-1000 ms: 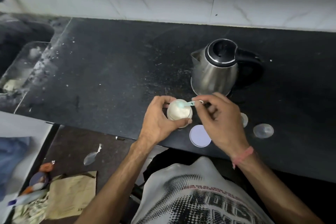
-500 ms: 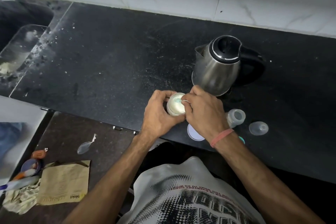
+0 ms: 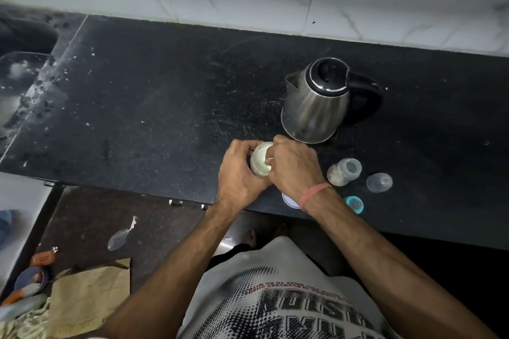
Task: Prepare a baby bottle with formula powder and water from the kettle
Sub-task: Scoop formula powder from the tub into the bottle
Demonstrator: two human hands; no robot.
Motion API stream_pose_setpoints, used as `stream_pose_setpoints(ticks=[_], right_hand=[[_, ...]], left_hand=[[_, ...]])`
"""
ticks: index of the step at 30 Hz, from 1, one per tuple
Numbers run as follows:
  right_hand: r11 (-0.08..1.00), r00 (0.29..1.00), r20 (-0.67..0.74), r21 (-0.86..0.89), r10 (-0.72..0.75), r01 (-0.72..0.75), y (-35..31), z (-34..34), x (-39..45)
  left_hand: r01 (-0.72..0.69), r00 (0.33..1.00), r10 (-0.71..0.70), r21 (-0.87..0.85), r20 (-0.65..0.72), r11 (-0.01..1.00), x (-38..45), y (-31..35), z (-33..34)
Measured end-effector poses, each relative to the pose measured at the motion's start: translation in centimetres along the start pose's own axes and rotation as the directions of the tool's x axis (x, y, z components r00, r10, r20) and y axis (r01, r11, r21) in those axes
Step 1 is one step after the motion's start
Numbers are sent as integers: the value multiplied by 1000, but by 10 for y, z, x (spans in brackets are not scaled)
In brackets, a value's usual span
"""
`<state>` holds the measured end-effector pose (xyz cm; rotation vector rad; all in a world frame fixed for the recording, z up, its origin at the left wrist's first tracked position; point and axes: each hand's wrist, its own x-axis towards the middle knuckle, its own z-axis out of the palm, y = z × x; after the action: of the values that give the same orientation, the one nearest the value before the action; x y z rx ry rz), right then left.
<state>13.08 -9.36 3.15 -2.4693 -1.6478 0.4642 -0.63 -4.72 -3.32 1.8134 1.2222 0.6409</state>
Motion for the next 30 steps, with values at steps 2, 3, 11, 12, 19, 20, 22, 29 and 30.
stream_pose_setpoints(ticks=[2, 3, 11, 12, 19, 20, 22, 29, 30], right_hand=[[1000, 1000, -10, -19, 9, -9, -2, 3, 3], [999, 1000, -11, -34, 14, -15, -3, 3, 4], [998, 998, -53, -33, 45, -46, -6, 13, 5], [999, 997, -64, -17, 48, -49, -6, 14, 1], [948, 977, -156, 305, 143, -90, 1, 14, -27], [942, 973, -174, 325, 149, -86, 3, 15, -31], [928, 965, -205, 364, 163, -80, 7, 15, -38], [887, 922, -313, 458, 229, -65, 34, 7, -49], [884, 915, -324, 463, 240, -67, 39, 4, -49]], left_hand=[[-2, 1000, 2, -7, 5, 1000, -1, 0, -1], [-5, 1000, 5, -6, 6, 1000, -1, 0, -1], [-22, 999, 21, 27, 26, 999, 0, -2, -3], [-28, 999, 26, 42, 36, 999, 1, -1, -4], [-70, 993, 55, 132, 107, 989, 5, 8, -5], [-78, 992, 63, 131, 114, 988, 5, 9, -5], [-93, 989, 76, 138, 128, 986, 5, 12, -5], [-169, 981, 144, 212, 129, 963, 13, 36, 1], [-186, 979, 160, 225, 130, 957, 14, 39, 3]])
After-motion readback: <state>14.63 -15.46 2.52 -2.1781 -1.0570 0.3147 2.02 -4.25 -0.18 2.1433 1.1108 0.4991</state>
